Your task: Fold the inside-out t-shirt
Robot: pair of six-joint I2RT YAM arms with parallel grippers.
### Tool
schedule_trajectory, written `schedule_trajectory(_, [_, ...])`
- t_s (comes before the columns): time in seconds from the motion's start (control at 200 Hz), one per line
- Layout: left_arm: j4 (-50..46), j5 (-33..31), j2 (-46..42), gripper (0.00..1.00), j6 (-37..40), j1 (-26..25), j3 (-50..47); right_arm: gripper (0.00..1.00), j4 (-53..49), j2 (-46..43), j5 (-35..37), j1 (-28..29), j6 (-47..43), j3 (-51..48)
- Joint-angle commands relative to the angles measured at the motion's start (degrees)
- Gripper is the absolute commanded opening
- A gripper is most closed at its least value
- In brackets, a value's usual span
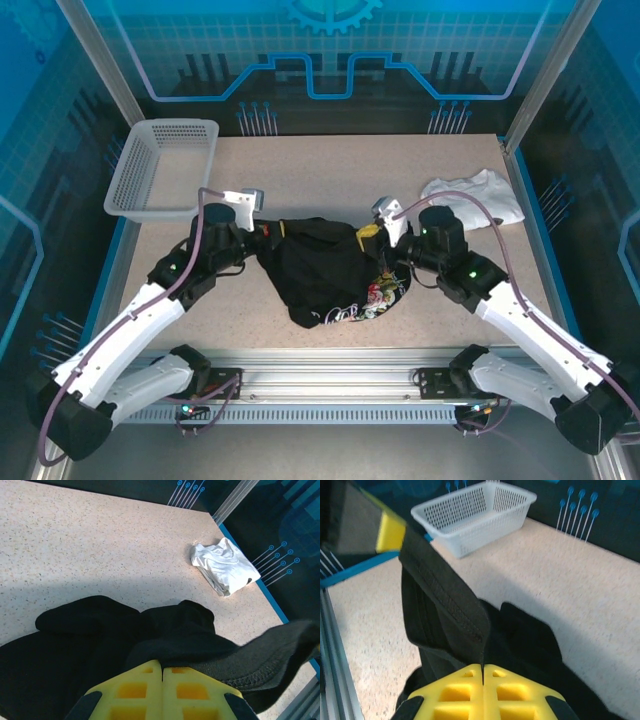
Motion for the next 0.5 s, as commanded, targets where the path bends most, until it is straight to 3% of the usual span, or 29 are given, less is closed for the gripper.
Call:
schedule_trajectory(0.0, [-2.5,0.5,1.6,0.01,1.3,0.4,2.7,0.00,-1.0,-1.7,1.7,-0.1,1.0,6.2])
schedule_trajectory(0.18, [-1.7,7.4,4.4,0.03,0.4,0.4,1.3,0.00,-6.9,0.9,2.5,-0.3,-0.5,12.0])
schedule_trajectory(0.495, [1.8,8.3,12.1,0.04,-2.4,0.4,0.2,0.00,-17.2,10.6,5.8,-6.1,3.1,11.6])
